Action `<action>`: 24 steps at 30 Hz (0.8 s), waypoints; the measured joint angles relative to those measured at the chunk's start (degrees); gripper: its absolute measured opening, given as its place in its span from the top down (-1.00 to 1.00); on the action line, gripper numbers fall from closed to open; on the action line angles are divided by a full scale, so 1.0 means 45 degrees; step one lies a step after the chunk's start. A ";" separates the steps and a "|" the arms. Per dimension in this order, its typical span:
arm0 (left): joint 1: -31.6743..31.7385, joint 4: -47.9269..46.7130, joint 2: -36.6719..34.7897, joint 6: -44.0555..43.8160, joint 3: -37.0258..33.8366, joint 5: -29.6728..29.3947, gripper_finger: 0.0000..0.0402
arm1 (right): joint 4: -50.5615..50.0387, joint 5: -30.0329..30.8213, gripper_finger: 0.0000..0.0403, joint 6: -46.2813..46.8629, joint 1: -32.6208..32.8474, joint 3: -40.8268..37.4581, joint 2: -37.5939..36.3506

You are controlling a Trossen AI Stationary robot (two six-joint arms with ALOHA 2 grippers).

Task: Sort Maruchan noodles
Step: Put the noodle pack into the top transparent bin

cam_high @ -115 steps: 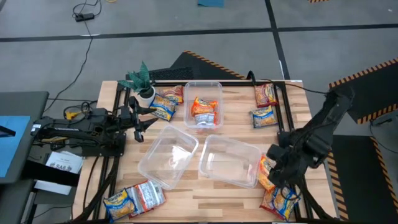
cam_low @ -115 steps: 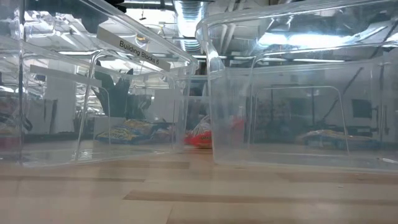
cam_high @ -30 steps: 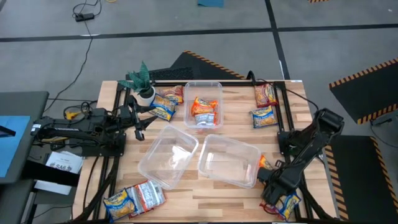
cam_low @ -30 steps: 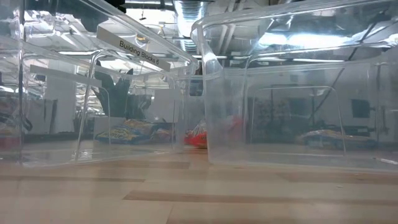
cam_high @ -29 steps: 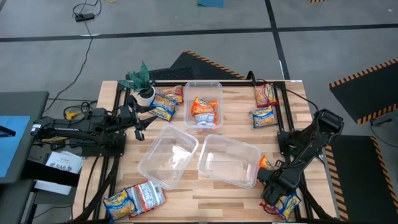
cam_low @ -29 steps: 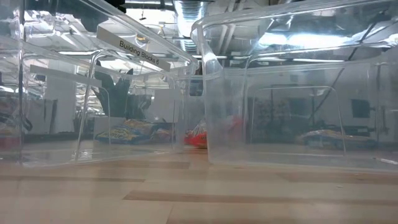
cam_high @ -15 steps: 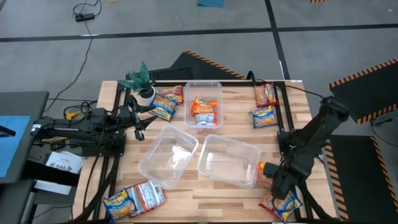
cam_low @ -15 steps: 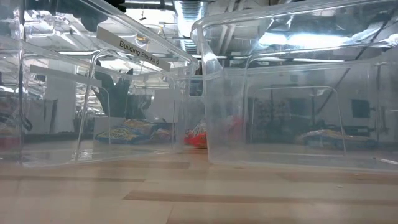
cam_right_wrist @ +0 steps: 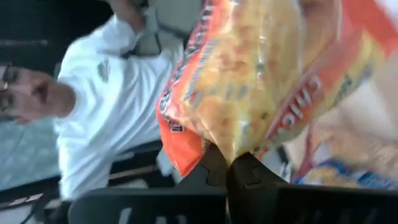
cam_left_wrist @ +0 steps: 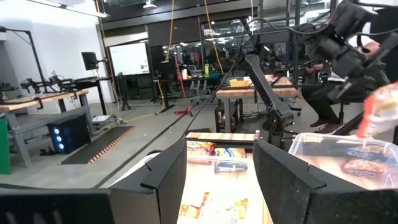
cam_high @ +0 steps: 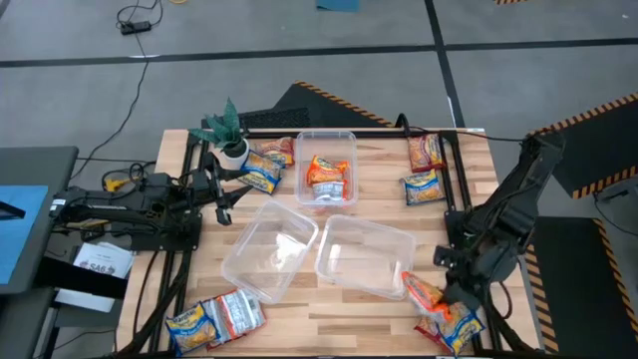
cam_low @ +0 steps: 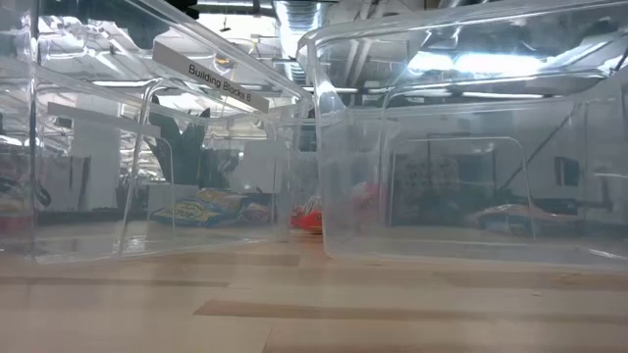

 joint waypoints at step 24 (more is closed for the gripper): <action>0.0002 0.0015 0.0000 0.0015 0.0000 -0.0005 0.13 | 0.3290 0.1611 0.97 -1.9591 -1.2023 0.3118 0.3521</action>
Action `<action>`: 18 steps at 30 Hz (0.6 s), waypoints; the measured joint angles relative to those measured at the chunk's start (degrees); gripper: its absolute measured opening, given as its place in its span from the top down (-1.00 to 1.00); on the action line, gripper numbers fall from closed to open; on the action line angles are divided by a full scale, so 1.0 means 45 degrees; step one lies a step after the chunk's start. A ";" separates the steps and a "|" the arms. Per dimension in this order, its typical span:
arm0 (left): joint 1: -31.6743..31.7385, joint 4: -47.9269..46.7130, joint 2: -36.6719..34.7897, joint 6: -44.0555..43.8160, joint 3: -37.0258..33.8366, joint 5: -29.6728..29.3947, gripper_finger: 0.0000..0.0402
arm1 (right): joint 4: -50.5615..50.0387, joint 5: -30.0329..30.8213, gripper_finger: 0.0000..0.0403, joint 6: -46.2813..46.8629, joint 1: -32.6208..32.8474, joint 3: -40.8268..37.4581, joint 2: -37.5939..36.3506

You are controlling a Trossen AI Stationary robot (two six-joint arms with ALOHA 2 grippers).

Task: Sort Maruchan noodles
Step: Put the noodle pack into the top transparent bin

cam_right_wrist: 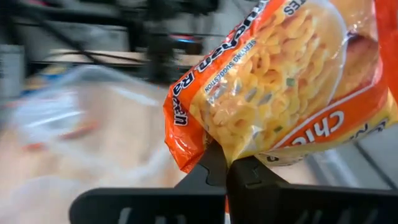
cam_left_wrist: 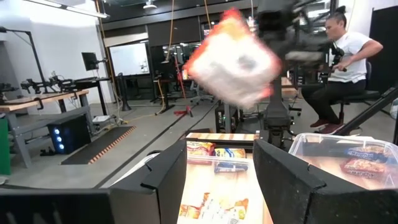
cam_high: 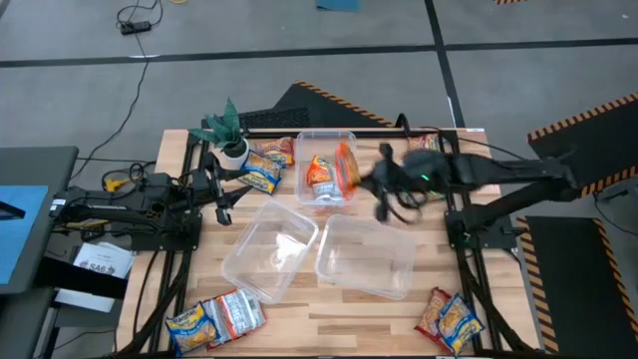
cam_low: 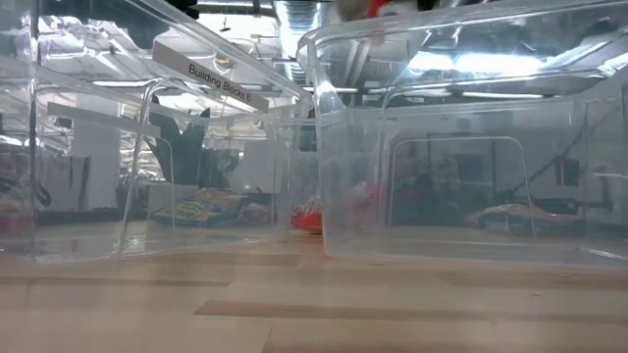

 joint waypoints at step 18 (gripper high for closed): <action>-0.0005 -0.0384 0.0000 -0.0423 0.0000 0.0019 0.13 | 0.4362 -0.0359 0.91 0.0160 -0.3506 -0.0393 0.5453</action>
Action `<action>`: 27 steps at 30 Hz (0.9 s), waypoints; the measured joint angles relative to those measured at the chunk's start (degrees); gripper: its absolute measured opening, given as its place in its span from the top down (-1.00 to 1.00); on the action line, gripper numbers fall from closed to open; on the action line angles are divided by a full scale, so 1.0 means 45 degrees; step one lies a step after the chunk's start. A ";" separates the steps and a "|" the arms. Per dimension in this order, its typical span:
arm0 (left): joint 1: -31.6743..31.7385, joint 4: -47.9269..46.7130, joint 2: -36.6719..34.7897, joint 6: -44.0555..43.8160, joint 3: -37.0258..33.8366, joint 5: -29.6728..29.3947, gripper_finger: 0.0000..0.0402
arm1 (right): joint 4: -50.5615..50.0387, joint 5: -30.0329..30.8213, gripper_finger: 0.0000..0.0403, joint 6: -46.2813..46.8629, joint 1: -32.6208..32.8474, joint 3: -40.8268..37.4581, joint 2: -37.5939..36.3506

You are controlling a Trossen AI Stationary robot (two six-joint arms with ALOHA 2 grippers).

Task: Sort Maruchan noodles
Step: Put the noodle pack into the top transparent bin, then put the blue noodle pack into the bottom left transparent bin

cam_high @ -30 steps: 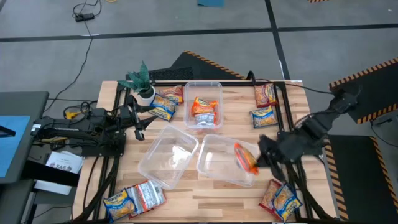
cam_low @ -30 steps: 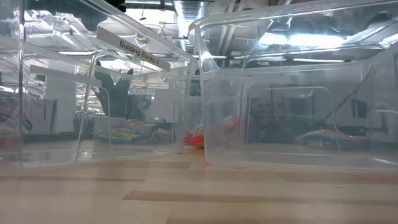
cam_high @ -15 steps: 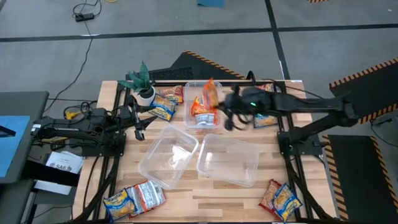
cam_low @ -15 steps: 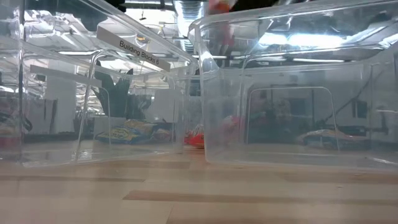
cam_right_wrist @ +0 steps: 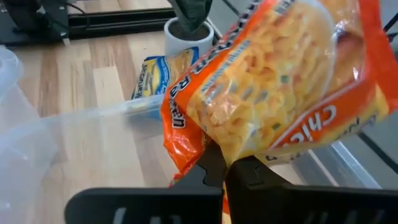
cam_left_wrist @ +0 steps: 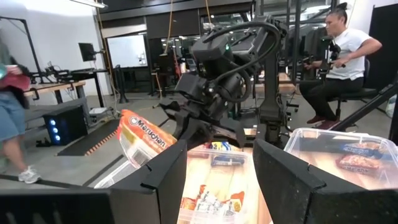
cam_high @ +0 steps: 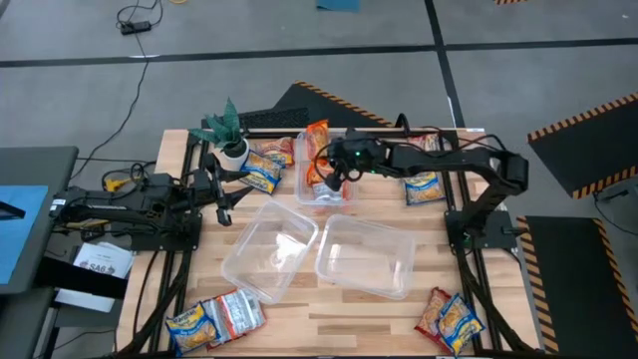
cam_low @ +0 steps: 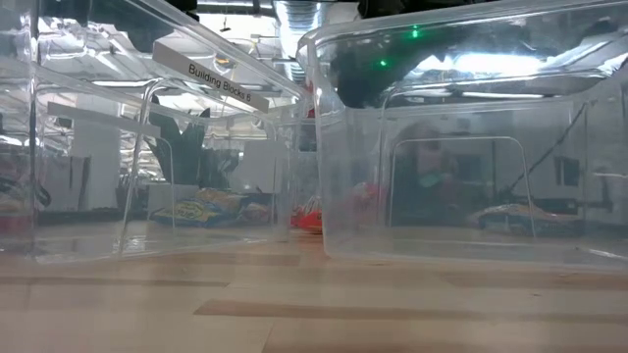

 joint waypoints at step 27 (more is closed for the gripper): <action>0.0000 -0.0276 0.0005 0.0070 0.0000 -0.0175 0.13 | -0.1631 0.1122 -0.11 -0.0102 0.0053 0.0013 -0.0914</action>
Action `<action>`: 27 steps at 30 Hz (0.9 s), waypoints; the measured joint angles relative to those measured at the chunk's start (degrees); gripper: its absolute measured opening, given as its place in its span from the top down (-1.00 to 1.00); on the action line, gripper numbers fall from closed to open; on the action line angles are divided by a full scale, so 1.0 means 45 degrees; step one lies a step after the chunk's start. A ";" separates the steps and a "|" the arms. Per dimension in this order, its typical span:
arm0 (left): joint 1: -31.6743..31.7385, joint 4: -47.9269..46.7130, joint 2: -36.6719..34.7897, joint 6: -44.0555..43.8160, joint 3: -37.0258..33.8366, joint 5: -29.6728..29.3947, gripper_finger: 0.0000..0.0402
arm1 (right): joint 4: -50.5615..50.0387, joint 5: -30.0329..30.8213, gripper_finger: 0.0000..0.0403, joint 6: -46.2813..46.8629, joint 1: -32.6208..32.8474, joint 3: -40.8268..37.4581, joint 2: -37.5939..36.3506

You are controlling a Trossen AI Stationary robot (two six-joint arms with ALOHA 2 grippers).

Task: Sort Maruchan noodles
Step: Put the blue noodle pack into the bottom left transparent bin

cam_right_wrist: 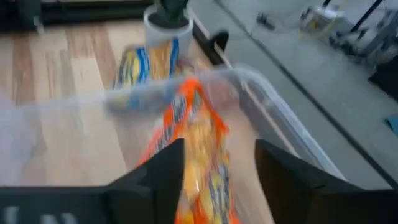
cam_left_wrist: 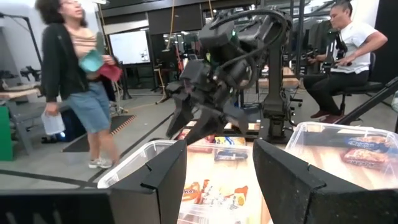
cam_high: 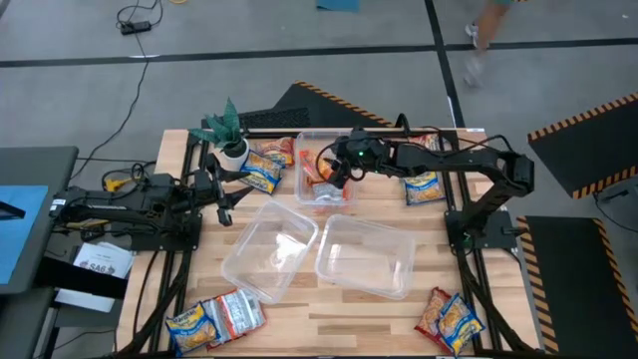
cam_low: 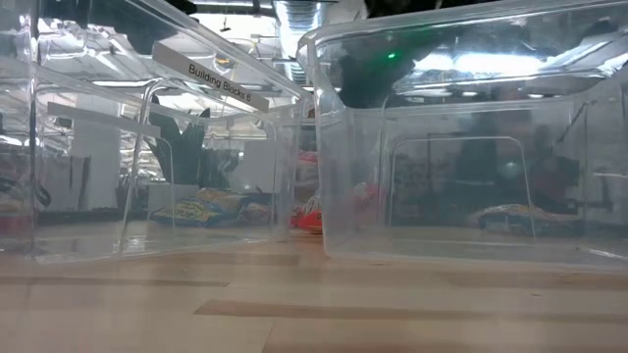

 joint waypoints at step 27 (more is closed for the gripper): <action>-0.0001 -0.0738 -0.0005 -0.0843 0.0000 0.0112 0.13 | 0.7625 0.0326 -0.31 0.1461 0.1241 -0.8754 -0.6929</action>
